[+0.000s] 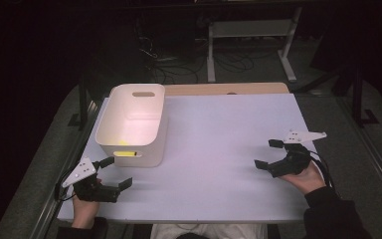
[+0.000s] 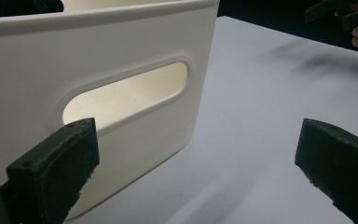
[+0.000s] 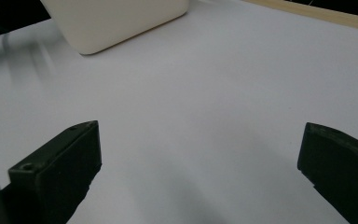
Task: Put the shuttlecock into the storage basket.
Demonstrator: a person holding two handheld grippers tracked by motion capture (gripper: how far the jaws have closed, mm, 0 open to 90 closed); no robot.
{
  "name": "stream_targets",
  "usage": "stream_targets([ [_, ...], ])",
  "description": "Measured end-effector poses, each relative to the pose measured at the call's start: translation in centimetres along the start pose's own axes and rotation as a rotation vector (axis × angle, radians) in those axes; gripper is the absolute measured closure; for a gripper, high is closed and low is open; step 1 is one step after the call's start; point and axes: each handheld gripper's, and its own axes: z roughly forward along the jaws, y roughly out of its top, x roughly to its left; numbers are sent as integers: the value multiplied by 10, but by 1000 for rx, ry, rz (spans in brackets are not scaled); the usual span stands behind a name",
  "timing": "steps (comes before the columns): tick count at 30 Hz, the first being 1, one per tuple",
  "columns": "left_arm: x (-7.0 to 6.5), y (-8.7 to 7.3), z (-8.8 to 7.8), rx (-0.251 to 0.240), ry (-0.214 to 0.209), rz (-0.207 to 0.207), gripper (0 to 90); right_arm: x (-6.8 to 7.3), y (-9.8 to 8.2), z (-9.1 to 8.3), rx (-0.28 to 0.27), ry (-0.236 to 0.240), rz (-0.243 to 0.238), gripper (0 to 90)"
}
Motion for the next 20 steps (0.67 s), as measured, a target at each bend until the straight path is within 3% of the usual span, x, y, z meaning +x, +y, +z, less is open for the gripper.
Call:
stream_targets([
  [10, 0, 0, 0, -1, 1, 0, 0, 1, -12, -6, -4, -30, -1, 0],
  [20, 0, 0, 0, -2, -6, -2, 0, 2, -23, -6, 30, -41, 11, 0],
])
